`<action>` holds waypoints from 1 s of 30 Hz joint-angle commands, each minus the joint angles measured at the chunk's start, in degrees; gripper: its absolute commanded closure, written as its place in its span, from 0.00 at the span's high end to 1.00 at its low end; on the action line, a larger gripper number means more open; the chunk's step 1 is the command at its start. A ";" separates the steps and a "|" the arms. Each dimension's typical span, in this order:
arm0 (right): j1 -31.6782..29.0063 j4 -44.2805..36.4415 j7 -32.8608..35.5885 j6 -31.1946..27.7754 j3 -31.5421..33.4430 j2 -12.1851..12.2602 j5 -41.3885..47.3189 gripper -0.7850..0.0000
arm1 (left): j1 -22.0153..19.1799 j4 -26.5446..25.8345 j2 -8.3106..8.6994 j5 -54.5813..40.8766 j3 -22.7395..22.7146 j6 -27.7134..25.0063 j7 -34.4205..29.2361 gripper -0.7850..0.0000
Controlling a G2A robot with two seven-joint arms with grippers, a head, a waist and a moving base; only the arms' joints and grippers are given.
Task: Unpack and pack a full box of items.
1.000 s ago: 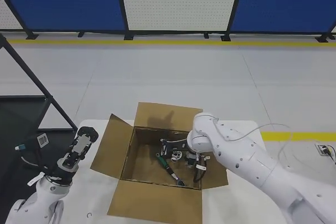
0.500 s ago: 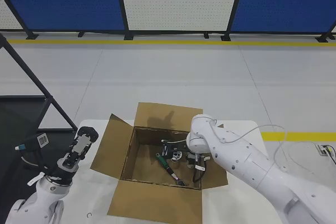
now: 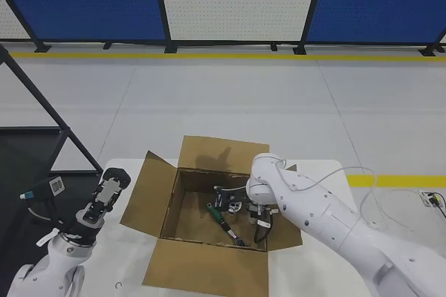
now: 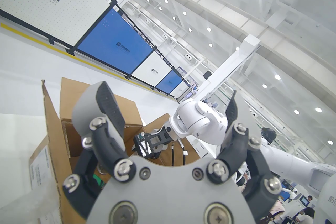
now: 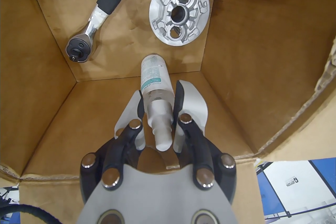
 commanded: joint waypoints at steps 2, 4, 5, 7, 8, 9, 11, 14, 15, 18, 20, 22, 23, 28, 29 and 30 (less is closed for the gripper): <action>0.46 -1.15 -1.58 -1.57 0.00 0.18 -0.12 0.00 | 0.00 0.00 0.00 0.00 0.00 0.00 0.00 1.00; 0.61 -1.85 -1.85 -1.85 0.00 0.35 -0.32 0.00 | 0.00 0.00 0.00 0.00 0.00 0.00 0.00 1.00; 0.65 -2.42 -1.82 -1.81 0.00 0.39 -0.43 0.00 | 0.00 0.00 0.00 0.00 0.00 0.00 0.00 1.00; 0.57 -3.43 -1.60 -1.59 0.00 0.43 -0.63 0.00 | 0.00 0.00 0.00 0.00 0.00 0.00 0.00 1.00; 0.48 -3.83 -1.44 -1.44 0.00 0.41 -0.76 0.00 | 0.00 0.00 0.00 0.00 0.00 0.00 0.00 1.00; 0.37 -4.16 -1.44 -1.44 0.00 0.38 -0.89 0.00 | 0.00 0.00 0.00 0.00 0.00 0.00 0.00 1.00; 0.04 -4.16 -1.52 -1.52 0.00 0.25 -1.15 0.00 | 0.00 0.00 0.00 0.00 0.00 0.00 0.00 1.00; -0.51 -3.69 -2.19 -2.19 0.00 -0.13 -1.32 0.00 | 0.00 0.00 0.00 0.00 0.00 0.00 0.00 1.00; -0.73 -3.57 -2.51 -2.50 0.00 -0.32 -1.41 0.00 | 0.00 0.00 0.00 0.00 0.00 0.00 0.00 1.00; -1.00 -2.91 -3.27 -3.27 0.00 -0.90 -1.26 0.00 | 0.00 0.00 0.00 0.00 0.00 0.00 0.00 1.00; -0.81 -2.72 -4.19 -4.18 0.00 -1.25 -1.18 0.00 | 0.00 0.00 0.00 0.00 0.00 0.00 0.00 1.00; -0.70 -2.37 -4.56 -4.55 0.00 -1.57 -1.42 0.00 | 0.00 0.00 0.00 0.00 0.00 0.00 0.00 1.00; -0.68 -2.20 -4.59 -4.58 0.00 -1.74 -1.47 0.00 | 0.00 0.00 0.00 0.00 0.00 0.00 0.00 1.00; -0.79 -0.98 -4.89 -4.88 0.00 -2.60 -1.75 0.43 | 0.00 0.00 0.00 0.00 0.00 0.00 0.00 1.00; -0.79 -0.63 -4.94 -4.94 0.00 -2.75 -1.69 0.47 | 0.00 0.00 0.00 0.00 0.00 0.00 0.00 1.00; -0.74 -0.36 -5.02 -5.01 0.00 -2.89 -1.72 0.51 | 0.00 0.00 0.00 0.00 0.00 0.00 0.00 1.00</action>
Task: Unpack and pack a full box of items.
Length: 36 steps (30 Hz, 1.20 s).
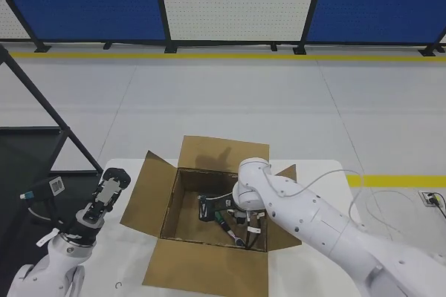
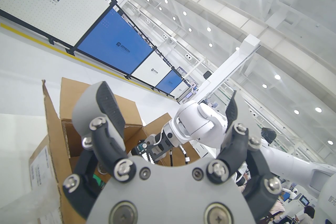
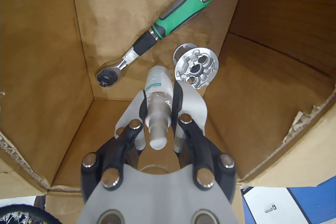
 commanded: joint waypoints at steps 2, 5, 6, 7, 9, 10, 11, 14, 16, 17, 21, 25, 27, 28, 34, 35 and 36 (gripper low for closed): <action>0.19 0.70 -0.09 -0.09 0.00 -0.35 -0.11 0.58 | 0.00 0.00 0.00 0.00 0.00 0.00 0.00 1.00; 0.43 0.82 0.21 0.21 0.00 -0.53 -0.20 0.58 | 0.00 0.00 0.00 0.00 0.00 0.00 0.00 1.00; 0.51 0.79 0.38 0.38 0.00 -0.53 -0.15 0.56 | 0.00 0.00 0.00 0.00 0.00 0.00 0.00 1.00; 0.58 0.81 0.65 0.65 0.00 -0.50 -0.16 0.57 | 0.00 0.00 0.00 0.00 0.00 0.00 0.00 1.00; 0.63 0.74 1.11 1.11 0.00 -0.37 0.08 0.55 | 0.00 0.00 0.00 0.00 0.00 0.00 0.00 1.00; 0.66 0.79 1.37 1.37 0.00 -0.25 0.23 0.53 | 0.00 0.00 0.00 0.00 0.00 0.00 0.00 1.00; 0.68 0.79 1.57 1.56 0.00 -0.11 0.42 0.52 | 0.00 0.00 0.00 0.00 0.00 0.00 0.00 1.00; 0.37 0.75 2.07 2.07 0.00 0.38 0.60 0.49 | 0.00 0.00 0.00 0.00 0.00 0.00 0.00 1.00; 0.10 0.52 2.26 2.26 0.00 0.69 0.75 0.48 | 0.00 0.00 0.00 0.00 0.00 0.00 0.00 1.00; -0.03 0.48 2.35 2.35 0.00 0.86 0.79 0.47 | 0.00 0.00 0.00 0.00 0.00 0.00 0.00 1.00; -0.24 0.13 2.80 2.79 0.00 1.43 1.03 0.47 | 0.00 0.00 0.00 0.00 0.00 0.00 0.00 1.00; -0.24 -0.63 3.06 3.06 0.00 2.12 1.33 0.44 | 0.00 0.00 0.00 0.00 0.00 0.00 0.00 1.00; -0.24 -1.08 3.13 3.13 0.00 2.45 1.51 0.40 | 0.00 0.00 0.00 0.00 0.00 0.00 0.00 1.00; -0.25 -1.32 3.14 3.14 0.00 2.61 1.59 0.38 | 0.00 0.00 0.00 0.00 0.00 0.00 0.00 1.00; -0.34 -2.59 2.80 2.80 0.00 3.38 1.63 0.35 | 0.00 0.00 0.00 0.00 0.00 0.00 0.00 1.00; -0.35 -2.68 2.76 2.76 0.00 3.46 1.64 0.34 | 0.00 0.00 0.00 0.00 0.00 0.00 0.00 1.00; -0.36 -2.80 2.69 2.69 0.00 3.52 1.64 0.32 | 0.00 0.00 0.00 0.00 0.00 0.00 0.00 1.00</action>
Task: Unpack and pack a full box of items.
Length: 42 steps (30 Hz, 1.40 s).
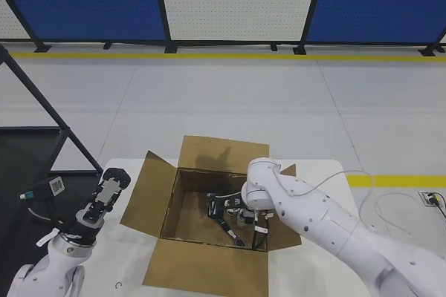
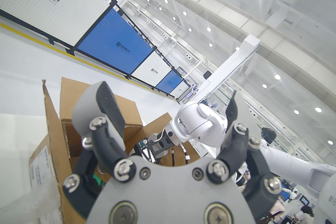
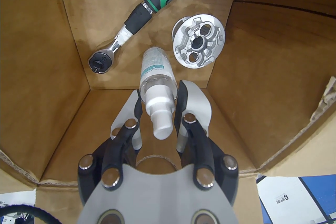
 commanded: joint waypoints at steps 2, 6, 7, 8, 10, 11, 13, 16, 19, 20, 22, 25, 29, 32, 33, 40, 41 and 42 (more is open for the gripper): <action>0.09 -0.26 -0.17 -0.17 0.00 0.17 0.00 0.25 | 0.00 0.00 0.00 0.00 0.00 0.00 0.00 1.00; 0.59 -0.56 -0.83 -0.83 0.00 0.42 0.15 0.00 | 0.00 0.00 0.00 0.00 0.00 0.00 0.00 1.00; 0.75 -0.65 -0.96 -0.96 0.00 0.50 0.23 0.00 | 0.00 0.00 0.00 0.00 0.00 0.00 0.00 1.00; 0.90 -0.73 -1.03 -1.03 0.00 0.59 0.38 0.00 | 0.00 0.00 0.00 0.00 0.00 0.00 0.00 1.00; 1.37 -1.21 -1.13 -1.12 0.00 0.79 0.98 0.00 | 0.00 0.00 0.00 0.00 0.00 0.00 0.00 1.00; 1.70 -1.66 -1.39 -1.38 0.00 0.95 1.15 0.00 | 0.00 0.00 0.00 0.00 0.00 0.00 0.00 1.00; 2.28 -2.50 -1.07 -1.07 0.00 1.38 1.81 0.00 | 0.00 0.00 0.00 0.00 0.00 0.00 0.00 1.00; 3.16 -5.22 0.36 0.36 0.00 2.37 2.85 0.00 | 0.00 0.00 0.00 0.00 0.00 0.00 0.00 1.00; 4.42 -10.31 2.40 2.40 0.00 3.85 4.47 0.00 | 0.00 0.00 0.00 0.00 0.00 0.00 0.00 1.00; 4.95 -12.30 3.08 3.09 0.00 4.50 5.19 0.00 | 0.00 0.00 0.00 0.00 0.00 0.00 0.00 1.00; 6.00 -16.47 4.93 4.94 0.00 6.03 6.52 0.00 | 0.00 0.00 0.00 0.00 0.00 0.00 0.00 1.00; 7.99 -23.40 8.41 8.43 0.00 8.79 8.94 0.00 | 0.00 0.00 0.00 0.00 0.00 0.00 0.00 1.00; 10.82 -32.67 13.34 13.36 0.10 13.05 11.95 0.00 | 0.00 0.00 0.00 0.00 0.00 0.00 0.00 1.00; 11.75 -38.59 16.14 16.17 1.98 16.17 13.16 0.00 | 0.00 0.00 0.00 0.00 0.00 0.00 0.00 1.00; 11.47 -39.91 17.02 17.25 2.93 17.12 13.26 0.00 | 0.00 0.00 0.00 0.00 0.00 0.00 0.00 1.00; 11.47 -39.91 17.02 17.25 2.93 17.12 13.26 0.00 | 0.00 0.00 0.00 0.00 0.00 0.00 0.00 1.00; 11.47 -39.91 17.02 17.25 2.93 17.12 13.26 0.00 | 0.00 0.00 0.00 0.00 0.00 0.00 0.00 1.00; 11.47 -39.91 17.02 17.25 2.93 17.12 13.26 0.00 | 0.00 0.00 0.00 0.00 0.00 0.00 0.00 1.00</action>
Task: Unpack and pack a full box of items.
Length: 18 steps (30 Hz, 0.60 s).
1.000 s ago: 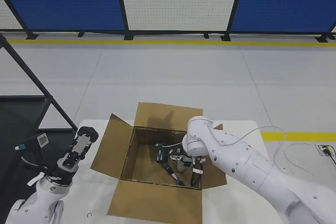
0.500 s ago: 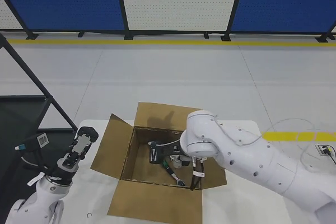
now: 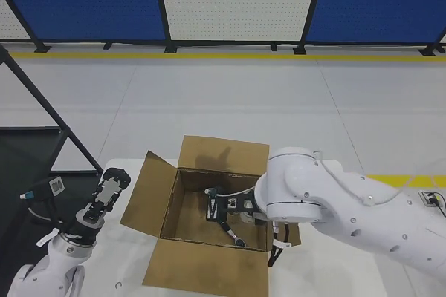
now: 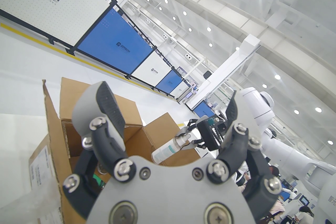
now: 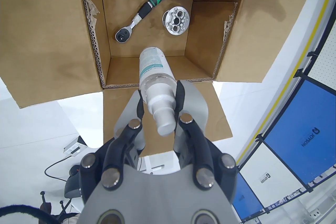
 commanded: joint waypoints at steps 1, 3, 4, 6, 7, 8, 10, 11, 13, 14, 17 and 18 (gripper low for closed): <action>0.00 0.00 0.00 0.00 0.00 0.00 0.00 0.00 | 0.00 0.00 0.00 0.00 0.00 0.00 0.00 1.00; 0.00 0.00 0.00 0.00 0.00 0.00 0.00 0.00 | 0.00 0.00 0.00 0.00 0.00 0.00 0.00 1.00; -0.28 -0.07 -0.56 -0.03 0.02 0.00 0.12 0.00 | 0.00 0.00 0.00 0.00 0.00 0.00 0.00 1.00; -1.23 -0.82 -2.64 -1.23 0.15 0.04 -0.27 0.00 | 0.00 0.00 0.00 0.00 0.00 0.00 0.00 1.00; -1.31 -1.15 -2.81 -1.38 0.40 0.08 -0.42 0.00 | 0.00 0.00 0.00 0.00 0.00 0.00 0.00 1.00; -1.23 -1.55 -3.00 -1.29 0.95 0.17 -0.35 0.00 | 0.00 0.00 0.00 0.00 0.00 0.00 0.00 1.00; -0.93 -2.06 -2.71 -0.19 2.49 0.71 -0.48 0.00 | 0.00 0.00 0.00 0.00 0.00 0.00 0.00 1.00; -0.84 -2.70 -2.35 0.82 3.44 1.13 -0.66 0.00 | 0.00 0.00 0.00 0.00 0.00 0.00 0.00 1.00; -0.83 -4.37 -0.89 3.32 5.76 2.35 -1.12 0.00 | 0.00 0.00 0.00 0.00 0.00 0.00 0.00 1.00; -0.93 -5.60 0.21 4.51 7.14 3.14 -1.37 0.00 | 0.00 0.00 0.00 0.00 0.00 0.00 0.00 1.00; -2.11 -9.82 3.71 8.81 13.05 6.35 -2.18 0.00 | 0.00 0.00 0.00 0.00 0.00 0.00 0.00 1.00; -3.04 -11.69 4.60 9.69 15.31 7.61 -2.18 0.00 | 0.00 0.00 0.00 0.00 0.00 0.00 0.00 1.00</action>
